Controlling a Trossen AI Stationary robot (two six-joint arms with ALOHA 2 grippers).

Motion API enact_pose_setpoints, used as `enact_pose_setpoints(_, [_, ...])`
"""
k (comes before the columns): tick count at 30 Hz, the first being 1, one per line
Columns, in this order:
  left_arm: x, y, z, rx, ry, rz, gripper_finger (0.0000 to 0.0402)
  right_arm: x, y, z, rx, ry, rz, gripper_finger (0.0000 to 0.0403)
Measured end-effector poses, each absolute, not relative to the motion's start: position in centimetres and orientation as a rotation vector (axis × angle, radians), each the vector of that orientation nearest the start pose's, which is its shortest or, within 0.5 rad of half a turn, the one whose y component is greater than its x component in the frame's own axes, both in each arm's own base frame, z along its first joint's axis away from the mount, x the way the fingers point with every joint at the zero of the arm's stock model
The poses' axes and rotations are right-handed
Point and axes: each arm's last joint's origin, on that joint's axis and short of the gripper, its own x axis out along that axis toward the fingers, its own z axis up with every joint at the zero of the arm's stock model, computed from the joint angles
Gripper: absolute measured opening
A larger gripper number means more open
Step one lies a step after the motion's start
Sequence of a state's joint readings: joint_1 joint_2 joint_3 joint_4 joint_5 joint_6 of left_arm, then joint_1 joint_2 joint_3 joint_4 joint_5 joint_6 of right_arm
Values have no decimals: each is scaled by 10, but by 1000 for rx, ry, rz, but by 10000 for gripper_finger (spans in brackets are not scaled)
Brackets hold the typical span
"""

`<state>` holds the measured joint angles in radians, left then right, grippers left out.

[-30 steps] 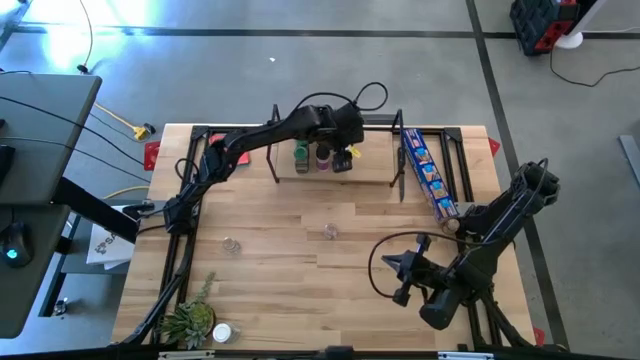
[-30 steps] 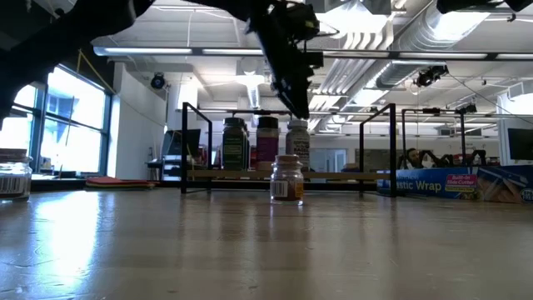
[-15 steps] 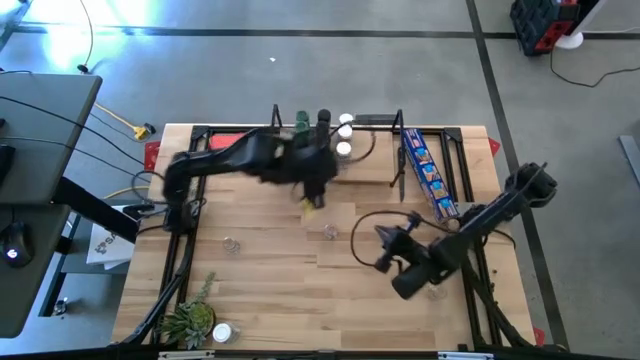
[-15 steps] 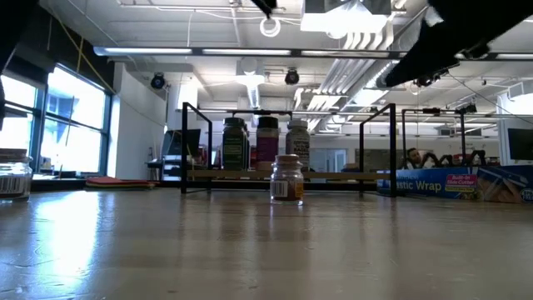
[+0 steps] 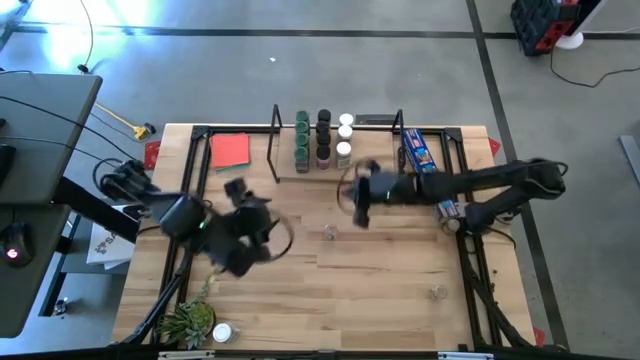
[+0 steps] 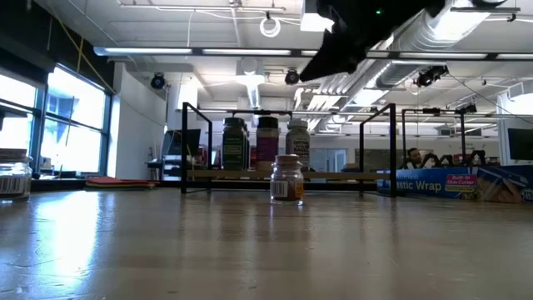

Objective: Shelf spices
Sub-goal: Put the top white seasoning bottle on the shelf aligned with the other white seasoning bottles

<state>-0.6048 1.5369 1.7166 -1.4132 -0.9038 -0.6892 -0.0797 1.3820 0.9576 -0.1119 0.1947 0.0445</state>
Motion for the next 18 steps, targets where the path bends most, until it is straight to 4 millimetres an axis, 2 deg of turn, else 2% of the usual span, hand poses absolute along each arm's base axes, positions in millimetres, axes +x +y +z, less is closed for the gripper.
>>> enact_pose_setpoints(4, [220, -150, 365, 167, 701, 563, 223, 303, -75, 280, 91, 508, -355, 3])
enact_pose_setpoints(9, [209, -164, 349, 107, 699, 558, 223, 310, -112, 282, 124, 577, -392, 0])
enact_pose_setpoints(13, [200, -173, 342, 82, 693, 547, 223, 309, -127, 269, 135, 661, -366, 0])
enact_pose_setpoints(18, [191, -178, 342, 78, 672, 551, 223, 311, -135, 259, 155, 687, -448, 0])
